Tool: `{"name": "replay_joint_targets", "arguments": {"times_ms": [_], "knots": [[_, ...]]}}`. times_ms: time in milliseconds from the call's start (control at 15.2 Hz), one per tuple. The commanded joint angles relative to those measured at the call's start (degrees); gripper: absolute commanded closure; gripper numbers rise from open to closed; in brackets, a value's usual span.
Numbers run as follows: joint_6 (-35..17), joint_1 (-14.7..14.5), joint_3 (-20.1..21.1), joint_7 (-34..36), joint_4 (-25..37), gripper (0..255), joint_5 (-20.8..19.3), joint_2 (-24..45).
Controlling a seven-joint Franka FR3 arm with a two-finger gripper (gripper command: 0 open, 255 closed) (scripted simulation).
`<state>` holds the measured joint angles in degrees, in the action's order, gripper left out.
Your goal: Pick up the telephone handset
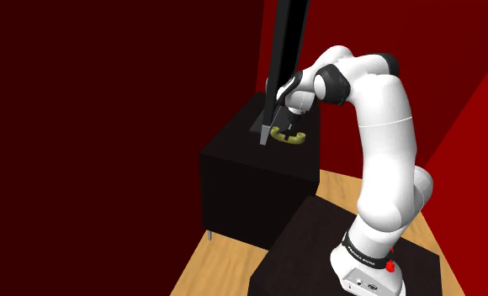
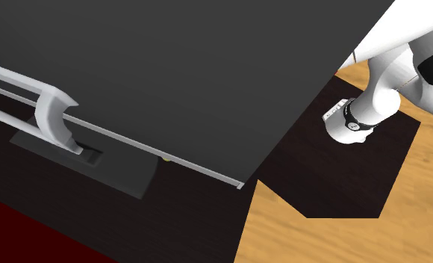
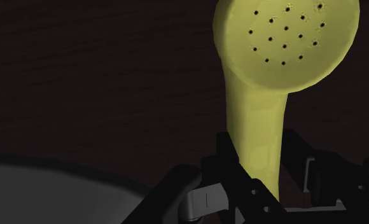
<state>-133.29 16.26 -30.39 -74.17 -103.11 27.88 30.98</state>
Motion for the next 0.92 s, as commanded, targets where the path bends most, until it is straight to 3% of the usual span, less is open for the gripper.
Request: {"name": "replay_joint_targets", "arguments": {"times_ms": [0, 66, 858], "knots": [[0.09, -0.38, 0.49, -0.04, -0.46, 255, -0.04, 0.29], [0.86, 0.58, 0.71, -0.46, 1.45, 255, 0.37, 1.65], [7.18, -0.91, -1.67, 2.56, 3.35, 255, -3.72, -3.51]]}}
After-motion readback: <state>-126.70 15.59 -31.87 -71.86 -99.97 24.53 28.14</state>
